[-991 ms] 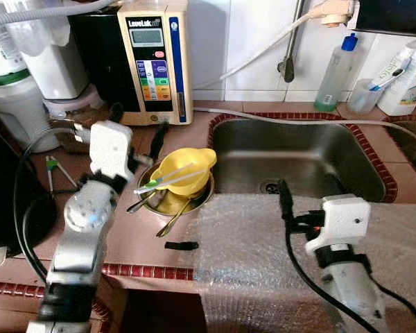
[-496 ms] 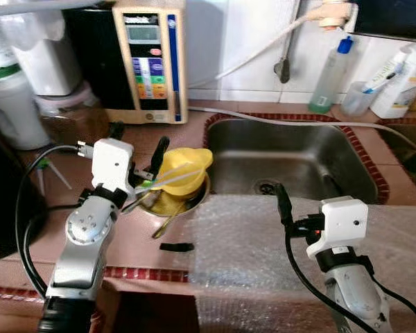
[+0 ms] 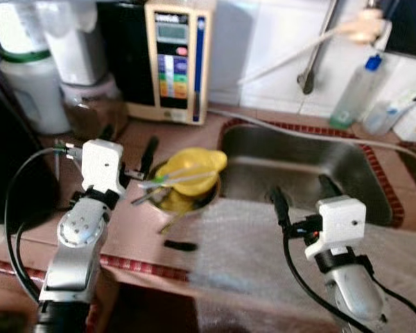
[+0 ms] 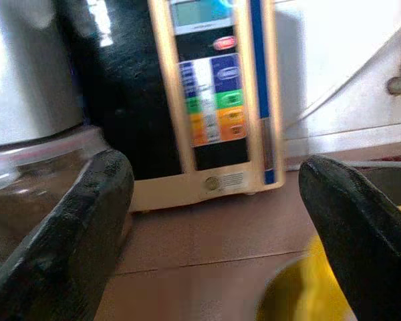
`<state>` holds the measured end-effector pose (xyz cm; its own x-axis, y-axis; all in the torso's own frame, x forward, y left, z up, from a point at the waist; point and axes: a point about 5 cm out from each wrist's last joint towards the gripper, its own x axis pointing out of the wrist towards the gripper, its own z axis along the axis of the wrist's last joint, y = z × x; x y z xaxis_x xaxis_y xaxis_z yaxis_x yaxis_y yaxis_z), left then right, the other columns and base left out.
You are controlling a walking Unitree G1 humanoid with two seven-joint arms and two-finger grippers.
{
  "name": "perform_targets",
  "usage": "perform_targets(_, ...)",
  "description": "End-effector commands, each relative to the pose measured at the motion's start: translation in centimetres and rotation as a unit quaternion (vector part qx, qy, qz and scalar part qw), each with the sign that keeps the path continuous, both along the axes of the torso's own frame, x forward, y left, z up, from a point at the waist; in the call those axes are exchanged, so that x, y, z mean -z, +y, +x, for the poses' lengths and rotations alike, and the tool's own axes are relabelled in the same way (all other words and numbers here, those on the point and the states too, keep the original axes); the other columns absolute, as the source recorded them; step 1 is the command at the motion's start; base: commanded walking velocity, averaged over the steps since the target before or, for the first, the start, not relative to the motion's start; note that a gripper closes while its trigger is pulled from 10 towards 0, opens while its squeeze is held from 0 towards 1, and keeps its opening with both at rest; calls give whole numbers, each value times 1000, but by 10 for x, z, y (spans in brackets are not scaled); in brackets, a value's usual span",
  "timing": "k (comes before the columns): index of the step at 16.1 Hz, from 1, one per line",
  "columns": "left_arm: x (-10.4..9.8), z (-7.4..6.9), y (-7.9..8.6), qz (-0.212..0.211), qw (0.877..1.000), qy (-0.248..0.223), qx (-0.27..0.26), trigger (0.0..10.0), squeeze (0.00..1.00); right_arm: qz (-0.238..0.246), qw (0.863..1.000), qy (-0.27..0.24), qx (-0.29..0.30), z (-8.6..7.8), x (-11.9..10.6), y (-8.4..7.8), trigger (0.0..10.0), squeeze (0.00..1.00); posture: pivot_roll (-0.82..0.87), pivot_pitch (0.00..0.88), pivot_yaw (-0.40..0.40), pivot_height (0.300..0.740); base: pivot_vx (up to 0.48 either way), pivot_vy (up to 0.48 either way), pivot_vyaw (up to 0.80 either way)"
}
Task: Kitchen organization
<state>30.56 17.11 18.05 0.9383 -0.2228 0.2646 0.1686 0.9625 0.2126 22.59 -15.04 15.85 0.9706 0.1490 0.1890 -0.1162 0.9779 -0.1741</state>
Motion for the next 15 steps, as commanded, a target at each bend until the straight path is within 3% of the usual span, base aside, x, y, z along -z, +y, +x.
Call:
perform_targets(1,-3,0,-10,-1,1000,-5,16,10000,0,-9,1000,-1,9,-2,-2,-8,10000,0,86,0,-21,740,0,-326,0)
perform_targets(3,-3,1,-7,-19,1000,-3,2,10000,0,-14,1000,0,7,-2,-3,-7,10000,0,85,0,-24,740,0,0,0)
perform_targets(11,2,2,-6,-22,1000,8,1,10000,0,-19,1000,1,4,-2,-3,-7,10000,0,76,0,-22,740,0,0,0)
perform_targets(14,-4,4,1,-49,999,4,-8,10000,0,-15,1000,-4,11,-6,-6,-8,10000,0,74,0,-17,740,0,0,0)
perform_targets(15,1,-1,6,-52,998,19,9,10000,0,-11,1000,11,1,-13,-2,-5,10000,0,82,0,-21,740,0,0,0)
